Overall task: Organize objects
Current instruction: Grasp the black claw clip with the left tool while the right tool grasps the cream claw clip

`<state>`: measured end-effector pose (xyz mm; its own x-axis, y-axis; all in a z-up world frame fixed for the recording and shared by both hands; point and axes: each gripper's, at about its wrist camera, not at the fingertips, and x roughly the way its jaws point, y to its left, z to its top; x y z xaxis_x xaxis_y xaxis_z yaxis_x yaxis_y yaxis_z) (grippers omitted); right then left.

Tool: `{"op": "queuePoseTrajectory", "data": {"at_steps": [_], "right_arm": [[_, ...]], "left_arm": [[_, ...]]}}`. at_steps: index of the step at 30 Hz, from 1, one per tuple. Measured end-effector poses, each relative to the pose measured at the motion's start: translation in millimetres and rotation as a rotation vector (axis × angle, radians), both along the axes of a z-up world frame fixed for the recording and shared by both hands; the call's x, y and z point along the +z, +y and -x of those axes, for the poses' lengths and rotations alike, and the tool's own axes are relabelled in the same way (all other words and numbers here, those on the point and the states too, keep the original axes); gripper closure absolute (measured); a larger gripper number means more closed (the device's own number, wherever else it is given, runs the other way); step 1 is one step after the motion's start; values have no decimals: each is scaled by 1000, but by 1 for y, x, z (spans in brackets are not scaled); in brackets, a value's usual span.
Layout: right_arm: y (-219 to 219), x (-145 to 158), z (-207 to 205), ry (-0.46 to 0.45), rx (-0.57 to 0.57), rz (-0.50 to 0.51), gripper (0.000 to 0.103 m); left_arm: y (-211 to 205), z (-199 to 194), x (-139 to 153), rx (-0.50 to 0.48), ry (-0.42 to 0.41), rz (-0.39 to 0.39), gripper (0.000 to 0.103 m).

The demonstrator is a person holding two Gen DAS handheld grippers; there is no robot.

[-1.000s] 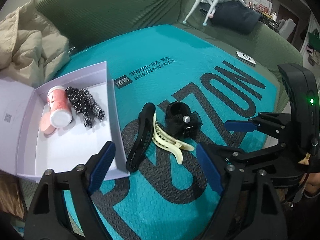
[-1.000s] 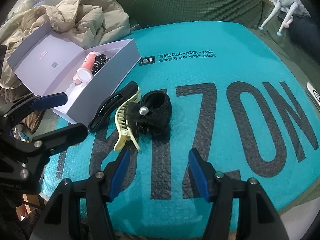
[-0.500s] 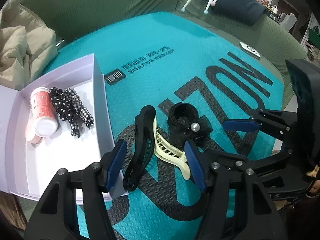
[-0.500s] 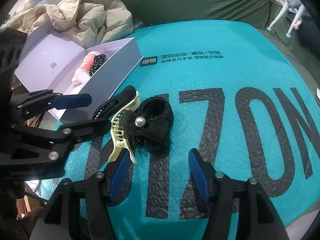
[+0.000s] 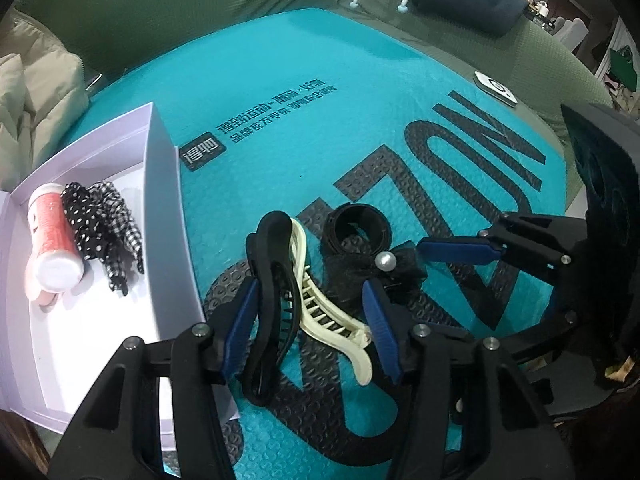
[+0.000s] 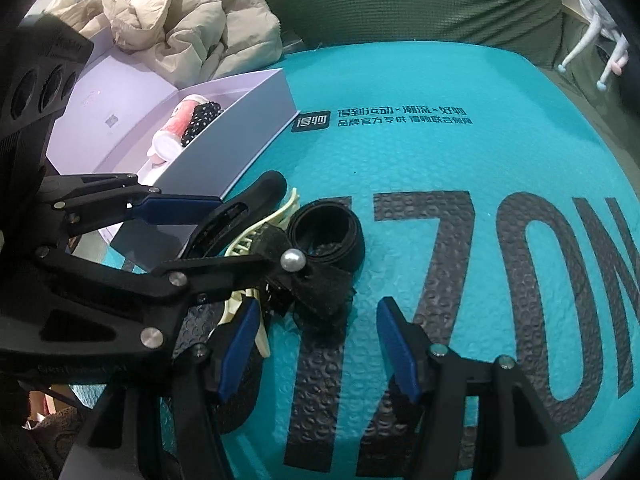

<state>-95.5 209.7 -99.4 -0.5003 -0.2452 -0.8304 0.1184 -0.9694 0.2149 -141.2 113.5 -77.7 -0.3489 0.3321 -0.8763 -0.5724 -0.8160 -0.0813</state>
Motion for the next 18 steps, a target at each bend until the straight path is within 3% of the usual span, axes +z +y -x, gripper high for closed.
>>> {"op": "queuePoseTrajectory", "data": {"at_steps": [18], "right_arm": [[14,8,-26,-16,-51,-18,41]], "left_arm": [[8,-14,6,-33,-40,-66,51]]}}
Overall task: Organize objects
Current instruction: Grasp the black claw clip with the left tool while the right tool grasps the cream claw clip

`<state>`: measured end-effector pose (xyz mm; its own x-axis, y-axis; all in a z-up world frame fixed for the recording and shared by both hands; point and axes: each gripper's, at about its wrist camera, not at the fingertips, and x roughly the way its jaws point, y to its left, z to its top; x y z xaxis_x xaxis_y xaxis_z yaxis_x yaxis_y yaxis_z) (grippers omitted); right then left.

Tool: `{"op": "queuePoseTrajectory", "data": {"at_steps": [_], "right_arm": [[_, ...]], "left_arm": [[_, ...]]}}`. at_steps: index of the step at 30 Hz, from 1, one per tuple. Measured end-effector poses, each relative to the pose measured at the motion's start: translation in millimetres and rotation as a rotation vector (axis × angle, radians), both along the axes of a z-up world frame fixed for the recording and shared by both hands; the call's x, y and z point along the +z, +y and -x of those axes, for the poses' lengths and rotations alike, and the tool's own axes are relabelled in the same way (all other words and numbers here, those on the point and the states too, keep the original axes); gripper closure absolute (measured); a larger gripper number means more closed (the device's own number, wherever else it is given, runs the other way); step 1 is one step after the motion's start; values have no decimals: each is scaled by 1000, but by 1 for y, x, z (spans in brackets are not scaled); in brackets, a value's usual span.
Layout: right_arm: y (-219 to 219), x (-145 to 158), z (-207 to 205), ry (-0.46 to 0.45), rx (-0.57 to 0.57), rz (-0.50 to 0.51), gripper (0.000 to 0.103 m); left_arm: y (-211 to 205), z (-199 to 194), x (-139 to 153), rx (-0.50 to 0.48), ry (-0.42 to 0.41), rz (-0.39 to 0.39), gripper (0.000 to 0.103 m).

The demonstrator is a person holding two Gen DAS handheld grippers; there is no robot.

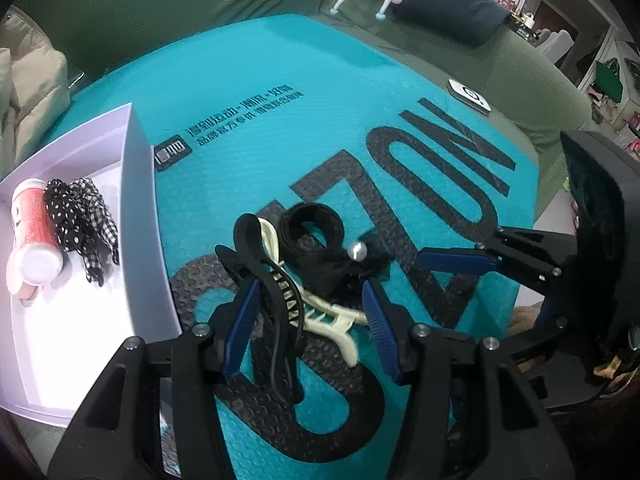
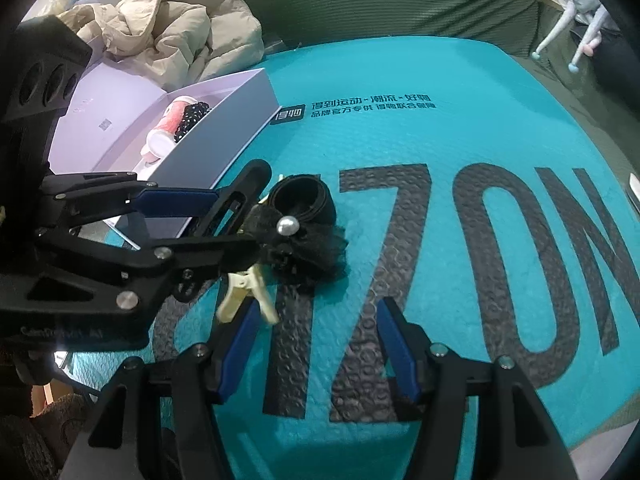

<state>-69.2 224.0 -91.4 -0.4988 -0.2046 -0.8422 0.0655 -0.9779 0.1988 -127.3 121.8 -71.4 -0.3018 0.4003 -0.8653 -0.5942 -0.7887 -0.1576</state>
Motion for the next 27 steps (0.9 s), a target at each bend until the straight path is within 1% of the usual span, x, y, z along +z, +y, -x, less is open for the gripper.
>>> {"op": "queuePoseTrajectory", "data": {"at_steps": [2,7,10,12,14,17,20,22,23,25,27], "right_arm": [[-1,0,-3,2,0,6,41],[-5,-3,-9,-2,18,14,41],[-9,-4,-10,-6,32,13,41],[-12,-4,-12,-4,43,12,42],[-14,-3,-12,4,54,10,43],[-19,-3,-10,8,71,4,43],[-25,-7,-3,0,83,8,49],[-30,-9,0,-5,77,-19,55],[-31,-9,0,-2,74,-32,65],[-30,-9,-2,-6,73,-21,66],[-28,-8,-5,-6,65,-14,66]], "left_arm": [[0,-3,-3,0,-5,14,51],[-2,-15,-6,-9,-30,10,52],[-7,-19,-7,15,-45,6,54],[-12,-20,-9,31,-72,-7,58],[-16,-20,-10,45,-70,-4,66],[-19,-21,-10,61,-58,2,71],[-17,-21,-12,63,-42,23,73],[-17,-20,-12,67,-39,27,74],[-17,-19,-13,69,-42,25,75],[-17,-19,-15,73,-49,29,77],[-16,-19,-19,67,-64,41,81]]}}
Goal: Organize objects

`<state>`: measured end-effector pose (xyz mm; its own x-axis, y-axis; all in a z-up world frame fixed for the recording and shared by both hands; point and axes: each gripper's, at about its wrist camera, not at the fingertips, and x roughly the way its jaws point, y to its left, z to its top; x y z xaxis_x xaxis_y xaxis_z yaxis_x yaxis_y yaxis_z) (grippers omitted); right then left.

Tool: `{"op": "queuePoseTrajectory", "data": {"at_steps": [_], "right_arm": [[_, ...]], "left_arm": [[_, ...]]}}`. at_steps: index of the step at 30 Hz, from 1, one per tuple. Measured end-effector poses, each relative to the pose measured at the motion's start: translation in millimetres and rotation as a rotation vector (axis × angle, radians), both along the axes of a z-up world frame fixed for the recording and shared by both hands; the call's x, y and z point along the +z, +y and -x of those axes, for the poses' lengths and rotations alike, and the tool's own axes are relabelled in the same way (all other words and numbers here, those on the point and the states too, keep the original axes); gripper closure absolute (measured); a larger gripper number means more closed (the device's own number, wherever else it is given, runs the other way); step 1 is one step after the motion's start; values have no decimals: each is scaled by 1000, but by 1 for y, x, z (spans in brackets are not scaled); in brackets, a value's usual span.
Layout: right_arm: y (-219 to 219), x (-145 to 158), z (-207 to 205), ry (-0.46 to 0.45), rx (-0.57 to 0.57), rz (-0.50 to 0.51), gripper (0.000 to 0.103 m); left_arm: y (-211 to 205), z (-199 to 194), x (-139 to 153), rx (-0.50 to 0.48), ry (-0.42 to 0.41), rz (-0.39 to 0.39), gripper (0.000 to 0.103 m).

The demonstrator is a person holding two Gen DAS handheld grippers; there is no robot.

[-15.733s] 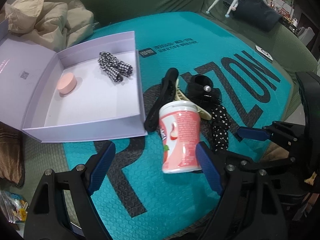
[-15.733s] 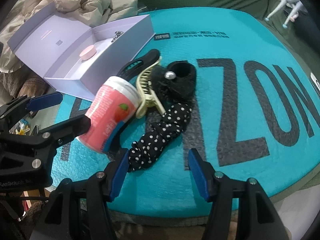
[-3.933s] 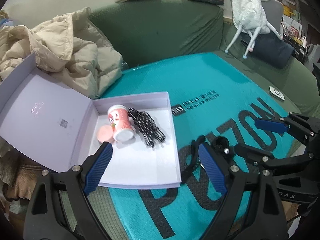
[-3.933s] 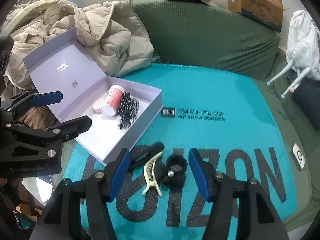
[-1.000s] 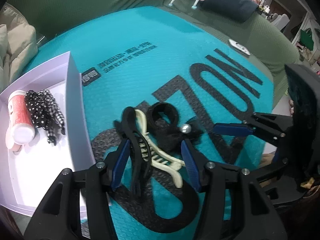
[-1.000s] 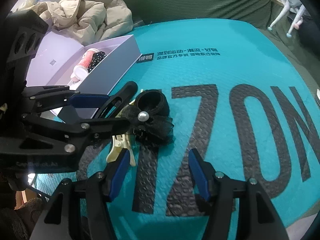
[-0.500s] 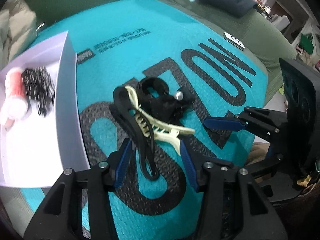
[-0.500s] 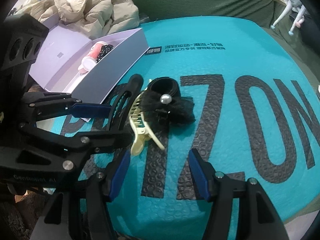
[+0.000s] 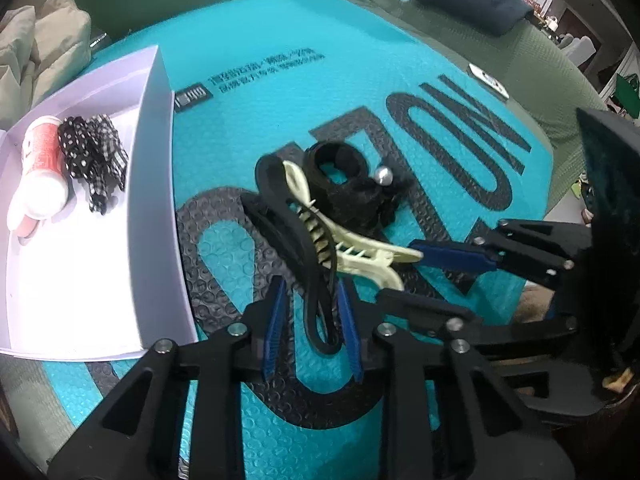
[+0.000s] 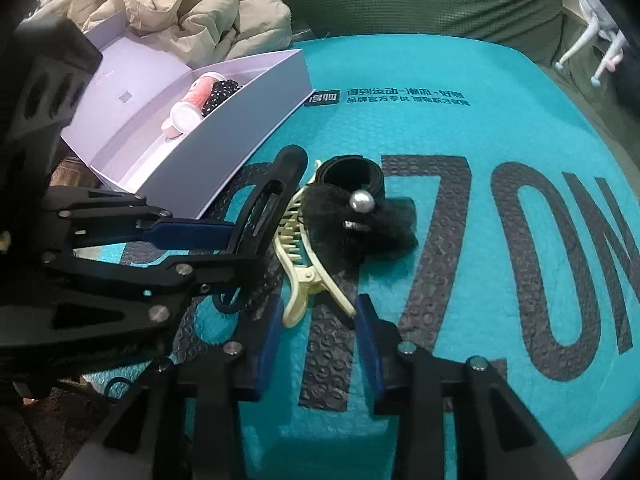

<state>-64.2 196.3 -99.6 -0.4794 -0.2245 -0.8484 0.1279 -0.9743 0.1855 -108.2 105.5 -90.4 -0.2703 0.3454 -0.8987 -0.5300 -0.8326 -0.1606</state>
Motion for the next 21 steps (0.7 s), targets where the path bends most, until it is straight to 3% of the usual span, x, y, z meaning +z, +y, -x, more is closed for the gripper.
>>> {"op": "queuePoseTrajectory", "data": {"at_steps": [3,14,21], "right_arm": [[3,0,-7,-8,-13,1,66],[13,5,-37,-42,-97,26,66],[15,9,-44,-35,-118,10,66]], "left_arm": [[2,-3,-7,-19,-31,7,82],[4,-19,-5,-57,-25,4,81],[7,-17,3,-50,31,-5,81]]}}
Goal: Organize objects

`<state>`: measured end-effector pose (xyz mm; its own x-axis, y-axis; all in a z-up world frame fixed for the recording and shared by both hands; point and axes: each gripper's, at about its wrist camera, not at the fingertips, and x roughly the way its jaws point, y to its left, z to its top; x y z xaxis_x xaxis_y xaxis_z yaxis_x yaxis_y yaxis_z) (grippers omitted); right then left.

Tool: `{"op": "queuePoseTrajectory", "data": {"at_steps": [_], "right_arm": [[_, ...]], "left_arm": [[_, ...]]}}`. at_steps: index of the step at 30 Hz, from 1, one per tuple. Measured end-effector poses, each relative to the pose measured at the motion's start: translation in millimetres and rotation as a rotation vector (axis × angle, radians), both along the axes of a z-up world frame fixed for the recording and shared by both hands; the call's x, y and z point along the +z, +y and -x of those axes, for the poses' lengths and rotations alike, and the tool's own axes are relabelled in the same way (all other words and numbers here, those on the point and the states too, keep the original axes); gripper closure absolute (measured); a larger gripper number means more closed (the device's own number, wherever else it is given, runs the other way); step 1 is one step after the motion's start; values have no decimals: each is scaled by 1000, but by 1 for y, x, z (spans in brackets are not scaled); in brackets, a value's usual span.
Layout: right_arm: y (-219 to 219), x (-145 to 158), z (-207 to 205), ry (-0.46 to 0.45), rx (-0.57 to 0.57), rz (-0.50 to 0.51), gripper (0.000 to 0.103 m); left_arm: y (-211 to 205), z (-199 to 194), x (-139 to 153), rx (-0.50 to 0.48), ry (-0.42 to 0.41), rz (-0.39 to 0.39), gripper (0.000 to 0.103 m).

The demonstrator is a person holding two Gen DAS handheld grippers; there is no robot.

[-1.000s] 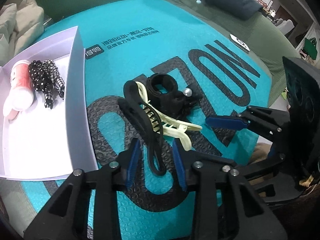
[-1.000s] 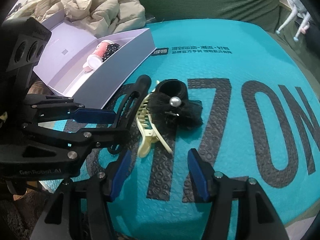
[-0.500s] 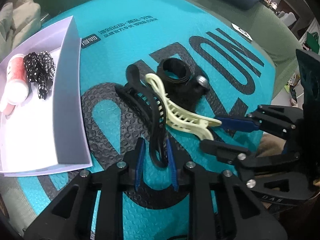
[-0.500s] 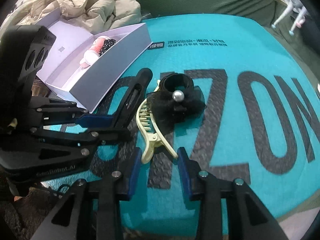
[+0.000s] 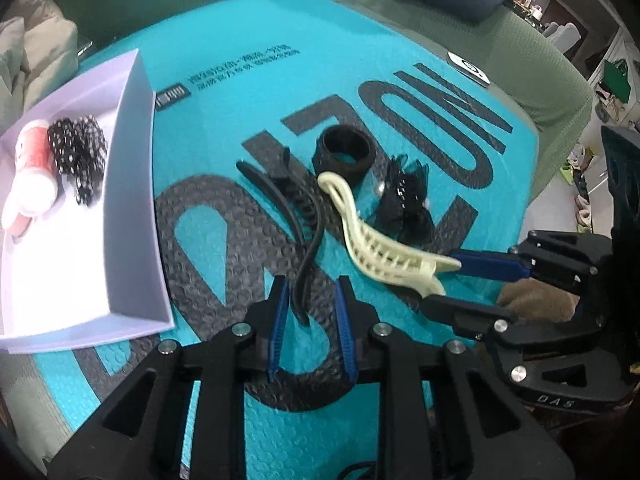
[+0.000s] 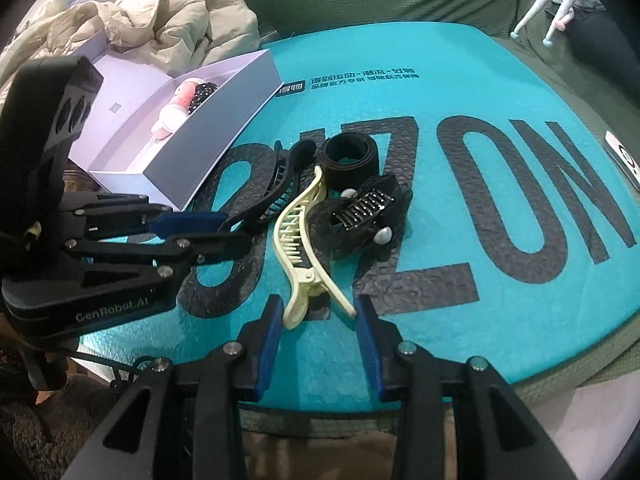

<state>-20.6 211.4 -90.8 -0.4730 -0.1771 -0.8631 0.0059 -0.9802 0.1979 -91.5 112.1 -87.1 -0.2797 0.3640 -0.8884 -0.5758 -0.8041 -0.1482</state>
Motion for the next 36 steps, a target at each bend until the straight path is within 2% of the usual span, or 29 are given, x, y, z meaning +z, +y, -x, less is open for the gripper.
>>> {"op": "queuePoseTrajectory", "data": {"at_steps": [4,6,13,16,20,25,29,36], "right_arm": [[-4,3,5,6,7,-25,64],[-6,4,8,10,23,-32,48],[-8,-5,20,17,34,1,47],[-4,-10,18,46,6,30,47],[-5,-12,16,76,-22,6,59],[-2,-11,12,92,-46,-5,68],[0,-11,13,91,-66,-4,82],[9,-12,10,90,-90,70,82]], "left_arm": [[6,6,2,-19,40,31,80],[11,11,3,-30,58,42,80],[22,27,-3,-54,51,62,70],[25,36,-10,-44,42,71,69],[24,42,-14,-33,55,48,69],[25,40,-17,-31,78,47,69],[27,36,-18,-33,94,49,71],[23,25,-15,-58,81,59,82]]}}
